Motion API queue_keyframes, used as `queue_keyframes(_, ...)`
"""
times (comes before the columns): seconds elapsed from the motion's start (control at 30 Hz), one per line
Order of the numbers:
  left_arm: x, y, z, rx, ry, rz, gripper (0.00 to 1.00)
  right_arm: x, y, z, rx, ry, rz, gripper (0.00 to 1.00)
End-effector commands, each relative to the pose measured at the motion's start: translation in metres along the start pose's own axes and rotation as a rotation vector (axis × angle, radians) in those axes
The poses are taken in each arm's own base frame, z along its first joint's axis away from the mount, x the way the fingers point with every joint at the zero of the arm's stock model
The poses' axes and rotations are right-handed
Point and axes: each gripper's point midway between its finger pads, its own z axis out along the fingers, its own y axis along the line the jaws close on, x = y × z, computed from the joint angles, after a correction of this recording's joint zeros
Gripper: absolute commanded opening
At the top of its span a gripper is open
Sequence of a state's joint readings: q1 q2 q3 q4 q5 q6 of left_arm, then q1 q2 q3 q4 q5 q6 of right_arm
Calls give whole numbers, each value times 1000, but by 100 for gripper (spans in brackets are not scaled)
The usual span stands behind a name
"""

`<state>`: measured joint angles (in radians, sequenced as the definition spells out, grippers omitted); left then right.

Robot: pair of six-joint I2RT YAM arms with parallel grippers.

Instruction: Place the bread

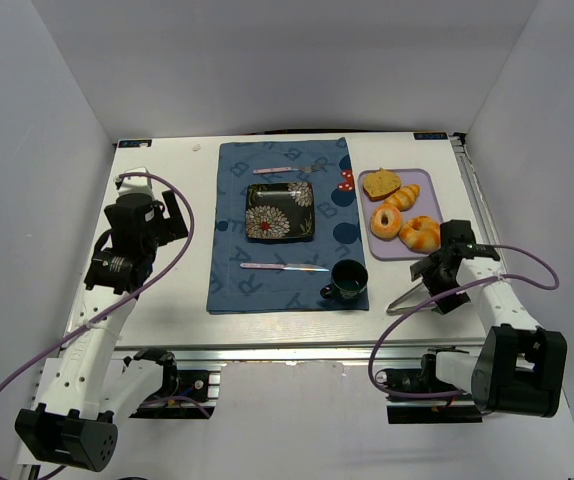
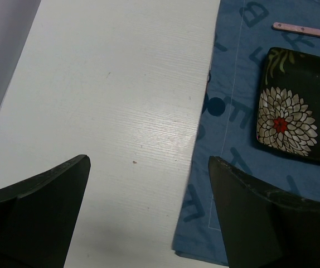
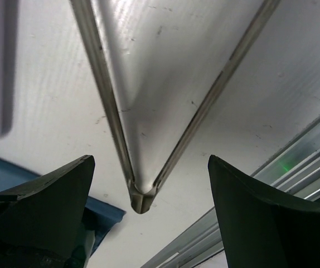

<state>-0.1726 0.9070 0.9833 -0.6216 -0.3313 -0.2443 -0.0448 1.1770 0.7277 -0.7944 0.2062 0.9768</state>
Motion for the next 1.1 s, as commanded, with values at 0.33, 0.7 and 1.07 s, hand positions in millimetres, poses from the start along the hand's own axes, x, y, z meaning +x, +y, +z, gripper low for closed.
queue_keyframes(0.33, -9, -1, -6, 9, -17, 7, 98, 0, -1, 24, 55, 9, 17, 89)
queue_keyframes(0.7, -7, 1, -1, -10, -4, 23, 98, -2, -6, 44, 125, -2, 57, 89)
queue_keyframes(1.07, -5, -2, 2, 0, 2, 24, 98, -16, -11, 35, 147, -72, 66, 57)
